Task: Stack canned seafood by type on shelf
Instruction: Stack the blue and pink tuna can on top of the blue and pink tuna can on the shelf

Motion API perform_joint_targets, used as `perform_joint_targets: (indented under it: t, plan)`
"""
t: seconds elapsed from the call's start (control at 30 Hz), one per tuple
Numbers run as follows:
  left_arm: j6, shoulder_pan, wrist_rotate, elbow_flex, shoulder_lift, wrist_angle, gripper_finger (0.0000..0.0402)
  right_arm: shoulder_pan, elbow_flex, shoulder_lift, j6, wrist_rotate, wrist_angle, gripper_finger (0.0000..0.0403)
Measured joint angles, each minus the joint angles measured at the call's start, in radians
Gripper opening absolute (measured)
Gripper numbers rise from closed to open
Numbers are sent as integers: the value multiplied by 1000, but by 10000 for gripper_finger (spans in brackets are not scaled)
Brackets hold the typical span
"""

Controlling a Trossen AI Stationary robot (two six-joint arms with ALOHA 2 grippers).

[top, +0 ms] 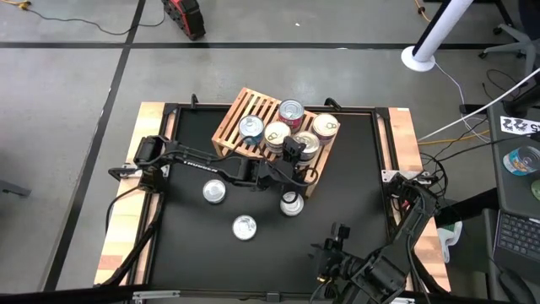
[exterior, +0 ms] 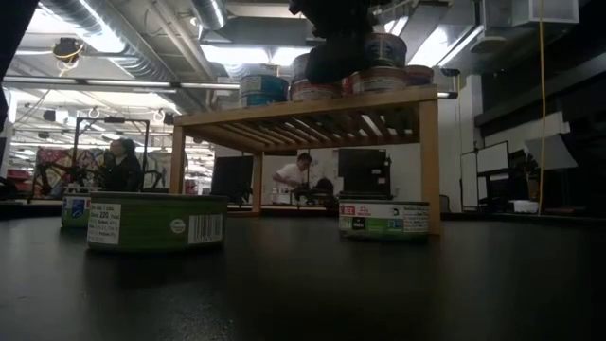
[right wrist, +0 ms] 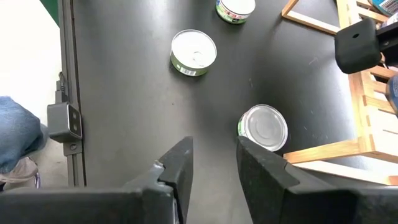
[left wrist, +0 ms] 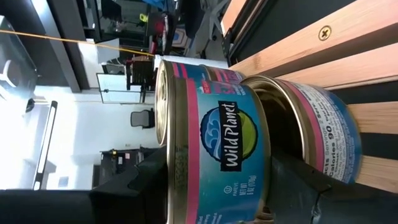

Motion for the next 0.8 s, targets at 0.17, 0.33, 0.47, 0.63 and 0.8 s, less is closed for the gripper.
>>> perform_joint_targets:
  t: [0.17,0.33,0.47,0.63,0.8]
  plan:
    - [0,0,0,0,0,0,210,0,6,-3,-14,26,-9,122]
    - [-10,0,0,0,0,-2,210,-3,65,-33,-70,92,-57,122]
    - [-23,0,-2,0,0,-2,230,-25,96,-72,-138,113,-54,122]
    - [-28,0,-10,0,0,6,275,-74,98,-116,-190,114,-55,122]
    - [24,-8,-29,0,0,7,289,-126,98,-143,-256,105,-55,122]
